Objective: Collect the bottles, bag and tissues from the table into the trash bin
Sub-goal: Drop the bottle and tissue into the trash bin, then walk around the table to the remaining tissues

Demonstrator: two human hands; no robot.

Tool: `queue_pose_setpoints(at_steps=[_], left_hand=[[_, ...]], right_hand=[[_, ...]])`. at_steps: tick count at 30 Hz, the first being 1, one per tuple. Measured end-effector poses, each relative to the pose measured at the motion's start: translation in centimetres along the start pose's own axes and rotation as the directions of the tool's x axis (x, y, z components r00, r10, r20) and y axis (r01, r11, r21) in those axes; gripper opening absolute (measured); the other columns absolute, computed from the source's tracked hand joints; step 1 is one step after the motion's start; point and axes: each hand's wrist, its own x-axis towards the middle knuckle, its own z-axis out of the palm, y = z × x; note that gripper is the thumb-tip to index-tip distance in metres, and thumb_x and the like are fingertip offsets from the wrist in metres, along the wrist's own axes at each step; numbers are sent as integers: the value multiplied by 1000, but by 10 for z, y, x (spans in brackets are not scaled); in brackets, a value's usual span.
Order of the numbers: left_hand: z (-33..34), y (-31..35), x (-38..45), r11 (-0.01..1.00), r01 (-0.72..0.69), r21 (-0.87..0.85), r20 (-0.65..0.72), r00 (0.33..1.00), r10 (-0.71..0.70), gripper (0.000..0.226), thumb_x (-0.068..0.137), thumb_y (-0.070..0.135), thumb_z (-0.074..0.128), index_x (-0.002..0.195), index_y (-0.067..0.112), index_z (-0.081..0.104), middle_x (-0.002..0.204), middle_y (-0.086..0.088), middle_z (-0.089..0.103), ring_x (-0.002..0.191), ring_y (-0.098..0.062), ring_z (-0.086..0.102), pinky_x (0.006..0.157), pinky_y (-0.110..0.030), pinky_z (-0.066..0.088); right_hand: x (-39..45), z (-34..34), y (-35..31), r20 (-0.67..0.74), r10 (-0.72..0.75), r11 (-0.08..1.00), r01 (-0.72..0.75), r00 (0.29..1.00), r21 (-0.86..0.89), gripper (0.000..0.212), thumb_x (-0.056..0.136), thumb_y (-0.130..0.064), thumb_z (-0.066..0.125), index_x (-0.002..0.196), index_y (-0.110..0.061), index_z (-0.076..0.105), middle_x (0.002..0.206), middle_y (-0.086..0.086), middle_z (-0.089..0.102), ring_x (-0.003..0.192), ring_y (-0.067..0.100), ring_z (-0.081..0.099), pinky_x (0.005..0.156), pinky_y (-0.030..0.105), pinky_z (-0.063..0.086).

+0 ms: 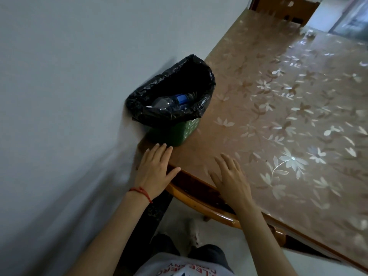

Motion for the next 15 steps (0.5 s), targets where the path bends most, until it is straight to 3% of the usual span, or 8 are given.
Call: queue_pose_setpoints(at_steps=[7,11,15], left_hand=[[5,33,6,993,-116,28,-9,993,116,68,90,51,40,143,10,26,150,-12,30,141,-28,20,115,-42,13],[13,68,12,981,-189,46,-1,982,190,68,89,53,36,142,11,27,150,-11,30,141,-27,20,115,-41,11],[23,115,20,967,-251,30,38,968,250,66,90,48,42,143,12,25,151,-10,27,142,-25,16,116,-41,9]], right_hand=[[-31,-17,28,-25,112,994,-112,993,18,46,87,-32,58,125,-7,50,135,16,49,125,31,44,97,47,45],[-56,-30,54,-46,201,980,-201,978,12,48,89,-35,53,129,-9,47,139,14,45,130,31,39,101,44,38],[-88,-45,88,-90,279,960,-276,956,46,49,92,-41,43,130,-9,46,139,14,44,130,29,39,101,45,42]])
